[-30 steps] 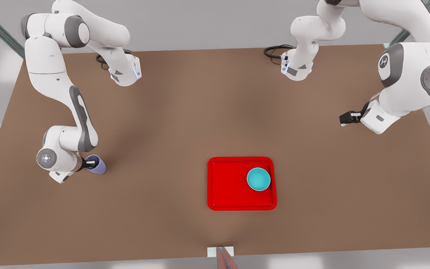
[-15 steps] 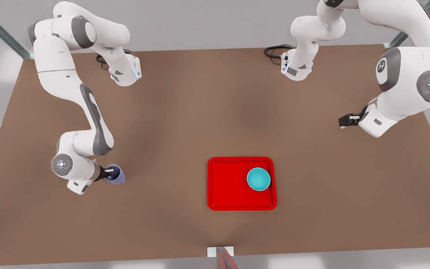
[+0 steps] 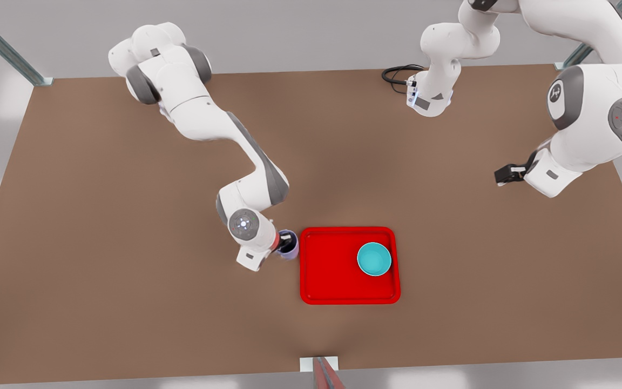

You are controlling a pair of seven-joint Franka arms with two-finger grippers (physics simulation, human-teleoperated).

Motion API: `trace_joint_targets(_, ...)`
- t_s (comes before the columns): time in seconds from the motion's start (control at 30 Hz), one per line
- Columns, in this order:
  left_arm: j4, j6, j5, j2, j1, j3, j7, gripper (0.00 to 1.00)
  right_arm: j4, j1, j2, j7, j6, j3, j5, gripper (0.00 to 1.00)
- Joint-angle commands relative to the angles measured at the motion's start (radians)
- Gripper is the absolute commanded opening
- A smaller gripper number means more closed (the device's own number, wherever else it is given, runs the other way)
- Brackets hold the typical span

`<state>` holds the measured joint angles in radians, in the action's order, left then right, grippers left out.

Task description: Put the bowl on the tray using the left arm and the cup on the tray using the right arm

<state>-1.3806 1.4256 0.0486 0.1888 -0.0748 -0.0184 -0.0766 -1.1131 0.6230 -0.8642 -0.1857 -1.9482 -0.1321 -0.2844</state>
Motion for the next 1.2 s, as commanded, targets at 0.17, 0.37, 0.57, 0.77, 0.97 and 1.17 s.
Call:
trace_joint_targets(0.17,0.000,-0.001,0.001,0.011,-0.002,0.000,0.001,1.00,0.090,0.179,-0.093,-0.123,0.014,-0.170,-0.156,0.21)
trace_joint_targets(0.37,0.000,0.001,0.001,0.015,-0.003,0.000,0.000,1.00,0.173,0.230,-0.170,-0.173,-0.031,-0.224,-0.203,0.21)
trace_joint_targets(0.57,0.000,0.001,0.001,0.023,-0.008,0.000,0.000,1.00,0.173,0.244,-0.197,-0.179,-0.054,-0.238,-0.203,0.21)
trace_joint_targets(0.77,0.000,-0.001,-0.001,0.024,-0.011,0.000,0.000,1.00,0.174,0.245,-0.216,-0.181,-0.058,-0.239,-0.202,0.47)
trace_joint_targets(0.97,-0.002,-0.007,-0.001,0.024,-0.014,0.002,0.000,1.00,0.174,0.245,-0.216,-0.178,-0.069,-0.245,-0.203,1.00)
trace_joint_targets(1.17,0.000,-0.002,-0.001,0.024,-0.014,0.002,0.000,1.00,0.174,0.245,-0.214,-0.178,-0.064,-0.245,-0.203,1.00)
